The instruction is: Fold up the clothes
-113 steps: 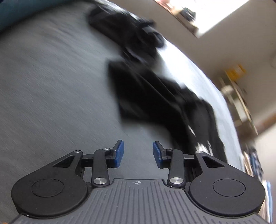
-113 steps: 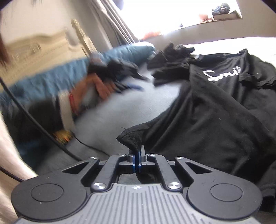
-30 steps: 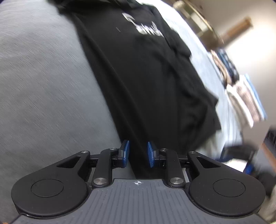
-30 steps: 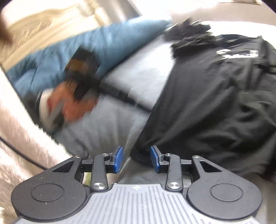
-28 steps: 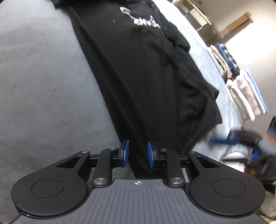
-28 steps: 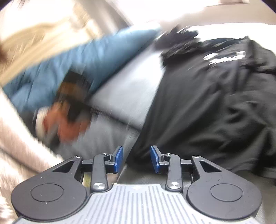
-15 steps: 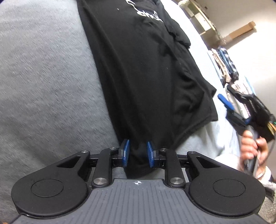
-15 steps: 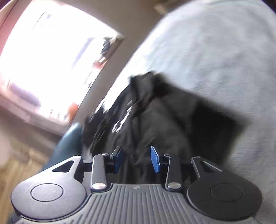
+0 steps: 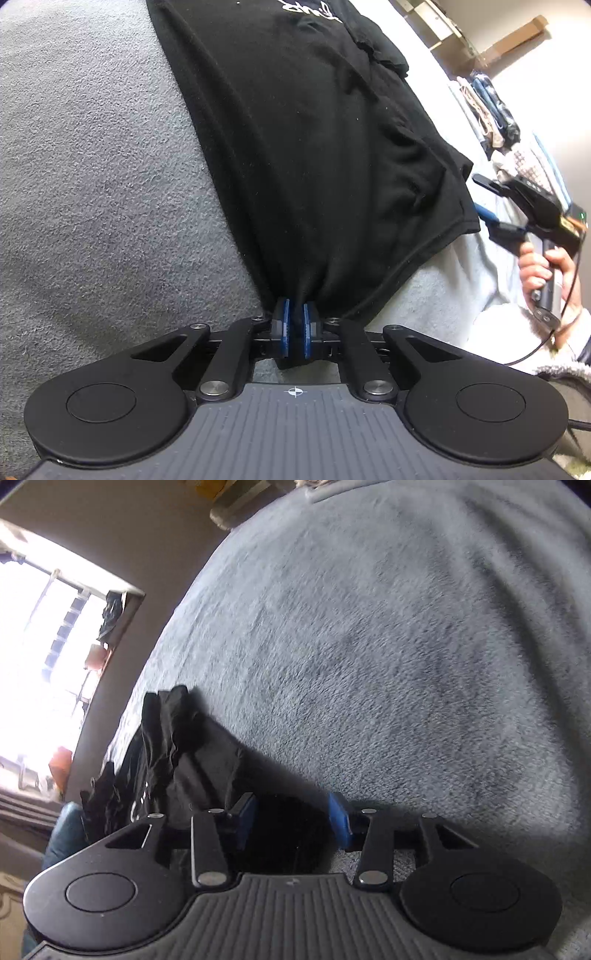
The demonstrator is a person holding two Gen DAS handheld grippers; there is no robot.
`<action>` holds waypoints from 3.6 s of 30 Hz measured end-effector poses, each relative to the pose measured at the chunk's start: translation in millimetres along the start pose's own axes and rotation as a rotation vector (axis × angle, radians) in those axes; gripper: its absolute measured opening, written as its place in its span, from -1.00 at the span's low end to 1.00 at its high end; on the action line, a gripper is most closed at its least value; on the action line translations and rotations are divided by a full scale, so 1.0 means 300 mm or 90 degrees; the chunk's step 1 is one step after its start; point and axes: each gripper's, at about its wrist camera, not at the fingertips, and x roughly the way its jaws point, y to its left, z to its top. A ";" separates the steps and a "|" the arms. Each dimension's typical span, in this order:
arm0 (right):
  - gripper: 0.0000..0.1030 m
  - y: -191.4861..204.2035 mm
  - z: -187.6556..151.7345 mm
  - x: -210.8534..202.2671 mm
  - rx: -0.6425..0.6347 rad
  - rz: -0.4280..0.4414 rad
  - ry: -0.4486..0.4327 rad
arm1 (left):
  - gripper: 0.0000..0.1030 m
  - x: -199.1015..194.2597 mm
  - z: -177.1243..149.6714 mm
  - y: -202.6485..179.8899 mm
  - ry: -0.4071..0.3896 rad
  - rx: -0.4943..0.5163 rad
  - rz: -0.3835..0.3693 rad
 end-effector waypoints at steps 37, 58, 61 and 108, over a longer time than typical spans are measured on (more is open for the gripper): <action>-0.19 -0.127 0.081 0.121 -0.019 0.220 0.162 | -0.88 0.022 -0.015 0.149 -0.033 -0.083 -0.091; -0.94 -0.125 0.219 -0.164 -0.102 -0.054 -0.065 | -0.96 0.018 -0.024 0.130 -0.050 -0.027 -0.042; -0.93 -0.178 0.180 -0.118 -0.087 -0.057 -0.054 | -0.94 0.016 -0.023 0.135 -0.043 -0.034 -0.048; -0.01 -0.156 0.244 -0.168 -0.117 -0.116 -0.062 | -0.61 -0.075 -0.010 0.131 0.008 -0.027 -0.089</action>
